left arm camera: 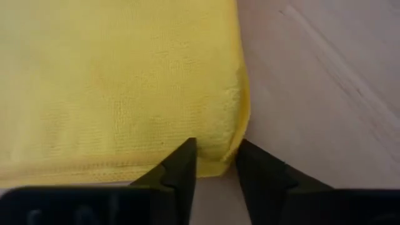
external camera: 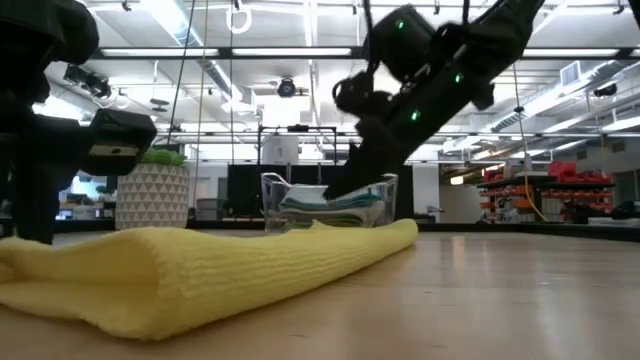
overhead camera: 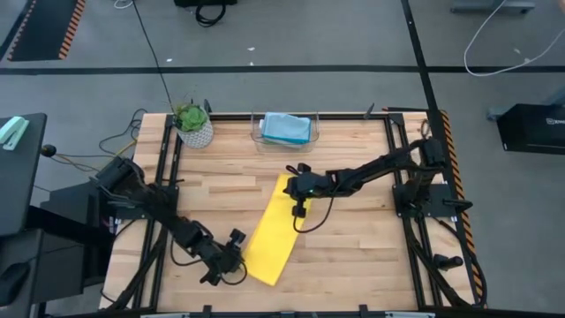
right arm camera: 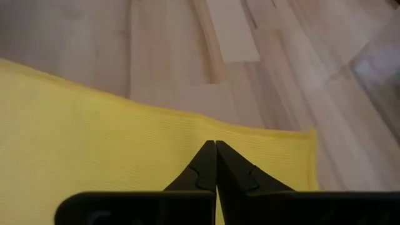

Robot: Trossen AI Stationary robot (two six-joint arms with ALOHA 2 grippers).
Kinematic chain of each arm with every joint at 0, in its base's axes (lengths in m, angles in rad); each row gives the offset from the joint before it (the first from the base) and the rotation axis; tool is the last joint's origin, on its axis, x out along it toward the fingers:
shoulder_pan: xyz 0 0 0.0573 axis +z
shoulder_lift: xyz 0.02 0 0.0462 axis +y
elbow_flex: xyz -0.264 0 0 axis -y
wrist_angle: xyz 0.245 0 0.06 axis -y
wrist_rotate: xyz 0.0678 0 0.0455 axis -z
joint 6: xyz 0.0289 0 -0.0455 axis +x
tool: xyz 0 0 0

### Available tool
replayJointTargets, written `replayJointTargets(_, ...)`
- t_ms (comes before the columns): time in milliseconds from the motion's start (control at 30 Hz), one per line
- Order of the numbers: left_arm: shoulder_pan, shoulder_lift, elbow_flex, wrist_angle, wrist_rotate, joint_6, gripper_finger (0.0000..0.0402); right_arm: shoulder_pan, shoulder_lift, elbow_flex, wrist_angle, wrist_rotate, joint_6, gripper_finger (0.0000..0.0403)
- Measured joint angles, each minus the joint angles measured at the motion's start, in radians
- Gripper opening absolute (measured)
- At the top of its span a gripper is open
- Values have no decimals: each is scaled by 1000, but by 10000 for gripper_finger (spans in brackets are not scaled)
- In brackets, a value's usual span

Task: Fold microfiber towels
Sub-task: Fold the yellow microfiber cloth

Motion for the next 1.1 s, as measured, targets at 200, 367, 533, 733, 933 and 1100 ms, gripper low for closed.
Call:
replayJointTargets(200, 30, 4, 3, 8, -8, -59, 19, 33, -136, 1, -141, 0, -11, 14)
replayJointTargets(367, 45, -2, 3, 46, 16, -143, 20, 111, -238, 1, -257, 0, -18, 36)
replayJointTargets(533, 76, -19, 3, 166, 19, -290, 8, 250, -285, 1, -281, 4, -20, 82)
replayJointTargets(733, 108, -19, 3, 259, 64, -361, 15, 435, -222, 1, -247, 117, 106, 147)
replayJointTargets(933, 131, -19, 28, 272, 64, -404, 8, 589, -124, 1, -125, 264, 282, 207)
replayJointTargets(1100, 136, -19, 63, 274, 64, -408, 12, 672, -22, 39, -67, 362, 364, 242)
